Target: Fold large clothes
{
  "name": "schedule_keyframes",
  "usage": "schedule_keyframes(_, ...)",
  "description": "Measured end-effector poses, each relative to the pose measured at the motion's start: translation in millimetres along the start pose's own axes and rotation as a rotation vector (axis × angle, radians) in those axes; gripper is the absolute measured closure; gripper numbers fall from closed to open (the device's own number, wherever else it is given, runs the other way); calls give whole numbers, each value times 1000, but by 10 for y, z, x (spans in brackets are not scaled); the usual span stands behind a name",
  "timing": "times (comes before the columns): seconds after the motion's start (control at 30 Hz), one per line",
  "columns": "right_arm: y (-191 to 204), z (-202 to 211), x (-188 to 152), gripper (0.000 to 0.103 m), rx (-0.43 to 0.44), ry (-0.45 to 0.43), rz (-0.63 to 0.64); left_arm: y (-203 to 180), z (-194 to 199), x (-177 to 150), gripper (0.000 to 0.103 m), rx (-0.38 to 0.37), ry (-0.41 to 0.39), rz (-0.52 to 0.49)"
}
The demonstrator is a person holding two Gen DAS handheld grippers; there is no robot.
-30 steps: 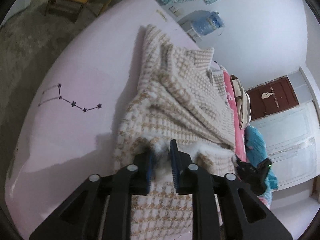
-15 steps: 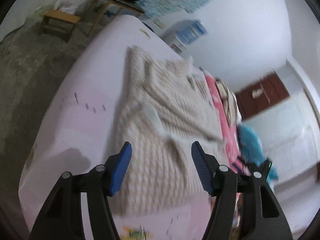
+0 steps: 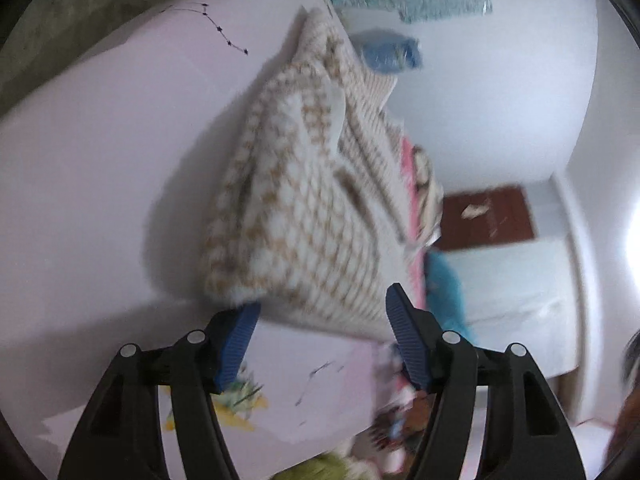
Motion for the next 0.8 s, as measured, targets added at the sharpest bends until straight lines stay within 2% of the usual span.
schedule_keyframes(0.17, 36, -101, 147, 42, 4, -35, -11, 62, 36, 82, 40, -77, -47, 67)
schedule_keyframes(0.3, 82, -135, 152, 48, -40, -74, -1, 53, 32, 113, 42, -58, -87, 109)
schedule_keyframes(0.43, 123, -157, 169, 56, -104, -107, 24, 64, -27, 110, 56, 50, -116, 126)
schedule_keyframes(0.53, 180, -197, 177, 64, -174, -126, 58, 45, -68, 102, 71, 174, -136, 108)
schedule_keyframes(0.57, 193, -214, 180, 66, -199, -130, 75, 33, -76, 93, 78, 240, -145, 76)
schedule_keyframes(0.6, 224, -223, 176, 73, -221, -133, 94, -2, -96, 93, 81, 317, -151, 37)
schedule_keyframes(0.67, 323, -197, 156, 82, -263, -146, 148, -92, -120, 75, 90, 419, -167, -37)
schedule_keyframes(0.73, 461, -60, 120, 92, -273, -179, 197, -208, -81, 37, 93, 507, -198, -131)
schedule_keyframes(0.8, 558, 82, 93, 96, -244, -201, 213, -427, 23, -62, 94, 562, -254, -241)
Point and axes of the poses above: each gripper's, at about its wrist camera, not at the fingertips, and z roughly against the way its jaws point, y to its left, x to its top, the point moved 7 cm from there along -z, roughly the way its jaws point, and after that the axes turned 13 degrees about y, right-handed, at the moved point
